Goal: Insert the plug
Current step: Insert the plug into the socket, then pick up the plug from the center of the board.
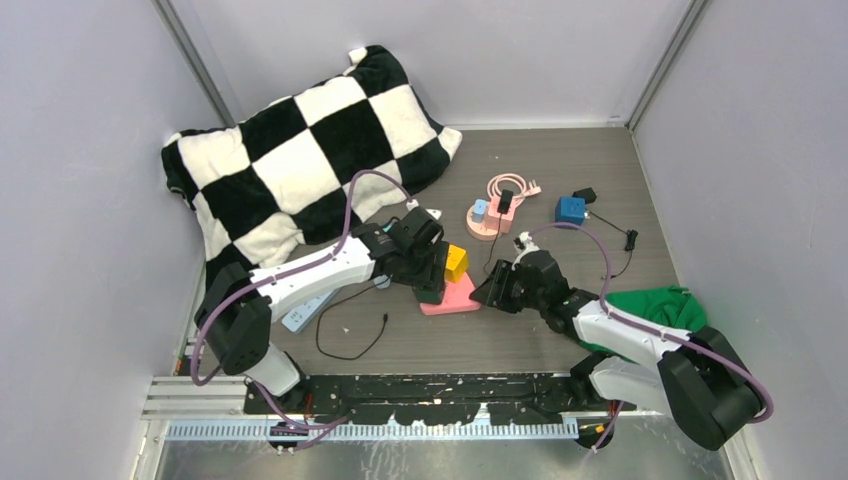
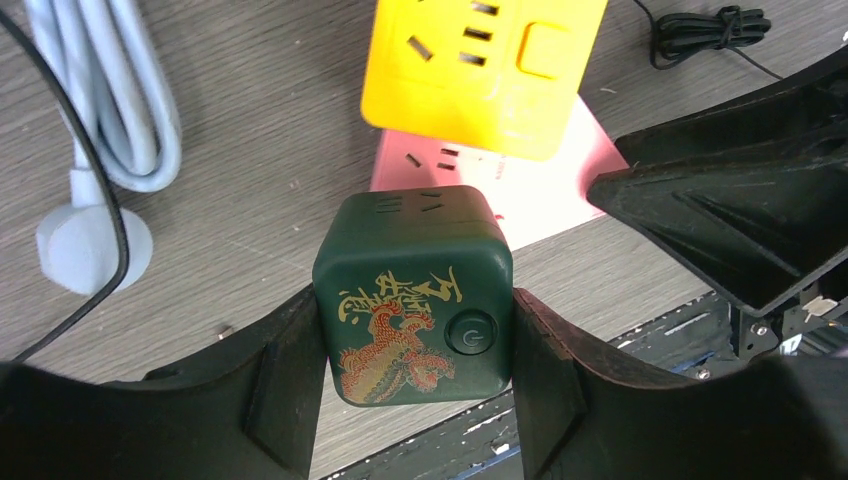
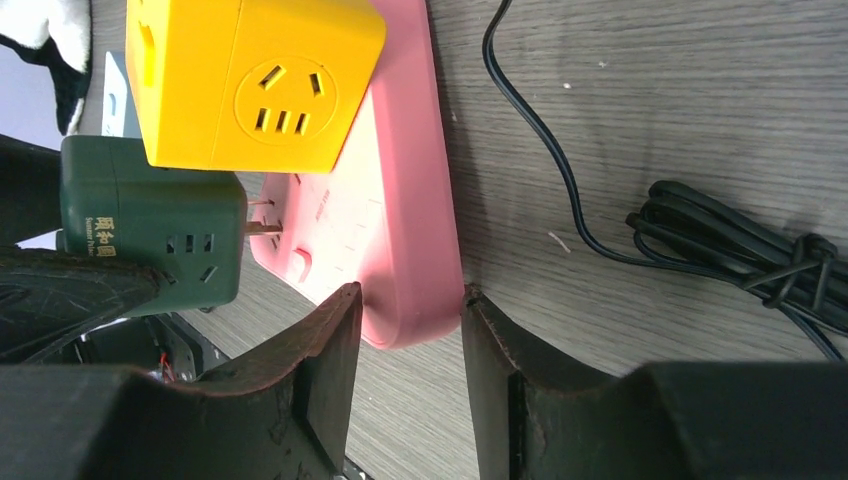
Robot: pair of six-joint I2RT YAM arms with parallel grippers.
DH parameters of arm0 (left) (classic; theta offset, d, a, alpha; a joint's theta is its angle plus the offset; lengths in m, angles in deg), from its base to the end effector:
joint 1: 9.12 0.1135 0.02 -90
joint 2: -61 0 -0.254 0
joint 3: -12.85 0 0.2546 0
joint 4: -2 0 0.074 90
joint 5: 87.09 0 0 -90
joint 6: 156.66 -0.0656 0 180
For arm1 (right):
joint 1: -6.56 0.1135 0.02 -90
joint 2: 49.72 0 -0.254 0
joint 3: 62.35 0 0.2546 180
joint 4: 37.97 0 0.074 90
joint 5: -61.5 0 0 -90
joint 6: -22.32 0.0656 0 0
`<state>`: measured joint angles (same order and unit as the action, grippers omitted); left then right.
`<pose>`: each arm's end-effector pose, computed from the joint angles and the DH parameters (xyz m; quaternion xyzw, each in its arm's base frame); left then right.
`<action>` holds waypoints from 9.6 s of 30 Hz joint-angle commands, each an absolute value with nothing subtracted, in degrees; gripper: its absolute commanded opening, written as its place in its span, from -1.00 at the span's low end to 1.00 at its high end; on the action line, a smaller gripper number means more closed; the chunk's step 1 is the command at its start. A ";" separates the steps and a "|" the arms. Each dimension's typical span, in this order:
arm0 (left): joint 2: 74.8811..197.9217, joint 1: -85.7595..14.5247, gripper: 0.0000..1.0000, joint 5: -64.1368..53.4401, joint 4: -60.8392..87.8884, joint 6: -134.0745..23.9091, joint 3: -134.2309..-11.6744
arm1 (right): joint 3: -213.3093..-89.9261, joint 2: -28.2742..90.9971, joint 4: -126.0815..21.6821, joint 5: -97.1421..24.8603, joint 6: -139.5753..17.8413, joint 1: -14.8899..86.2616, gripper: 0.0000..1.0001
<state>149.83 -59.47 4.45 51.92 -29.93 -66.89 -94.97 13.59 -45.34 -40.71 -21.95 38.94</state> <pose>0.2171 -0.2592 0.2076 0.1107 0.9572 -0.1746 0.2026 0.1898 0.1368 0.1253 0.0577 0.8933 0.3486 0.2779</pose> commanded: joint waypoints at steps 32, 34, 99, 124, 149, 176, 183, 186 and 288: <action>151.44 -59.30 -0.99 1.43 58.97 -36.25 -73.65 | -92.50 8.89 -43.60 -40.80 -21.43 39.12 0.03; 151.51 -59.30 -0.99 1.45 59.44 -36.22 -74.20 | -92.59 8.87 -43.52 -40.80 -21.45 39.09 0.04; 160.84 -58.70 -0.99 -1.28 66.08 -44.30 -82.64 | -91.12 7.45 -42.95 -40.71 -21.63 39.12 0.09; 161.07 -56.59 -1.00 -7.37 63.65 -42.83 -80.63 | -90.61 7.73 -42.29 -40.80 -21.76 39.15 0.09; 158.91 -59.50 -0.99 -2.51 55.23 -38.86 -70.50 | -91.41 8.64 -42.07 -41.67 -19.60 39.16 0.08; 157.98 -63.08 0.00 -6.31 50.87 -32.51 -69.48 | -99.41 -7.91 -60.59 -36.93 -18.38 39.07 0.46; 154.76 -61.57 0.54 -5.45 55.43 -34.42 -78.14 | -107.16 -15.08 -71.31 -32.35 -20.27 39.01 0.78; 153.78 -59.95 0.99 -6.78 55.86 -35.40 -79.04 | -112.29 -14.95 -74.80 -27.90 -22.21 39.03 0.99; 103.48 -49.62 0.73 -39.54 36.03 -118.44 -48.01 | -139.74 13.60 -92.39 -65.56 -32.38 30.78 -0.21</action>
